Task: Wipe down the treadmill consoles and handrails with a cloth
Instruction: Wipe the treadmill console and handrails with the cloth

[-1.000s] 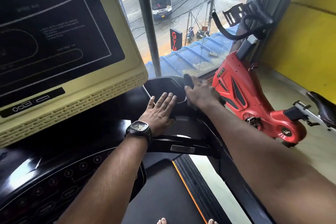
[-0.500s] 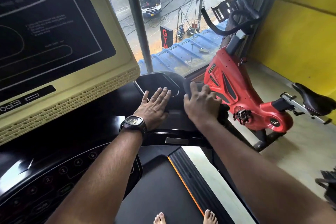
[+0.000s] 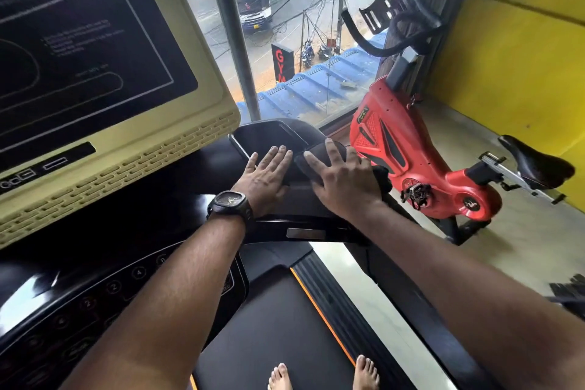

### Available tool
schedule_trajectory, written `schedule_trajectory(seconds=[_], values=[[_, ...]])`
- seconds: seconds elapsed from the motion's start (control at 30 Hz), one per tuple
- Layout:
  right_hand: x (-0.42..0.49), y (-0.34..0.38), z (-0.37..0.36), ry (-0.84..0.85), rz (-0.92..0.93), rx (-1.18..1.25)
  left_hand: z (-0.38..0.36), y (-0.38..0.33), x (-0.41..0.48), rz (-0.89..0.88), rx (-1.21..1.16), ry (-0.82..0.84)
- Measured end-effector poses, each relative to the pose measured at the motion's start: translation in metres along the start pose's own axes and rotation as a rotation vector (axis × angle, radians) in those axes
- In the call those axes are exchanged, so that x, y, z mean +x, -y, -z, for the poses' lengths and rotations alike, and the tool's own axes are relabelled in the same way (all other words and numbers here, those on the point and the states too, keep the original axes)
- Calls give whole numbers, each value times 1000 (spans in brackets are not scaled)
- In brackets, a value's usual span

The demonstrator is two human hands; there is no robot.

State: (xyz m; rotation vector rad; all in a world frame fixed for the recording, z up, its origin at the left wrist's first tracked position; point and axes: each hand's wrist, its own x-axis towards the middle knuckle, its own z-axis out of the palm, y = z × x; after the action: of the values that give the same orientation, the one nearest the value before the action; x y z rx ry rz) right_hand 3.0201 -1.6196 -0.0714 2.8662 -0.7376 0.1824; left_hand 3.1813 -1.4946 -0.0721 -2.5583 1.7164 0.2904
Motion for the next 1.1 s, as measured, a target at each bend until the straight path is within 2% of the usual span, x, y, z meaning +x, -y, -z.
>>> schedule_trajectory(seconds=[0.17, 0.3, 0.37, 0.43, 0.53, 0.77, 0.87, 0.97, 1.1], values=[[-16, -21, 1, 20, 287, -96, 6, 15, -13, 40, -14, 71], [-10, -12, 4, -30, 712, -232, 11, 28, -23, 150, -99, 106], [5, 1, 7, -15, 889, -354, 14, 27, -26, 162, -118, 116], [15, 11, 12, 41, 958, -538, 15, 25, -29, 161, -114, 122], [15, 7, 17, 163, 958, -660, 15, 26, -29, 157, -121, 117], [13, 15, 24, 334, 915, -680, 13, 25, -31, 156, -92, 118], [8, 19, 23, 321, 874, -679, 15, 24, -32, 158, -87, 120], [0, 5, 24, 274, 801, -574, 17, 24, -32, 154, -92, 124], [-12, -4, 28, 314, 661, -486, 18, 24, -34, 145, -122, 110]])
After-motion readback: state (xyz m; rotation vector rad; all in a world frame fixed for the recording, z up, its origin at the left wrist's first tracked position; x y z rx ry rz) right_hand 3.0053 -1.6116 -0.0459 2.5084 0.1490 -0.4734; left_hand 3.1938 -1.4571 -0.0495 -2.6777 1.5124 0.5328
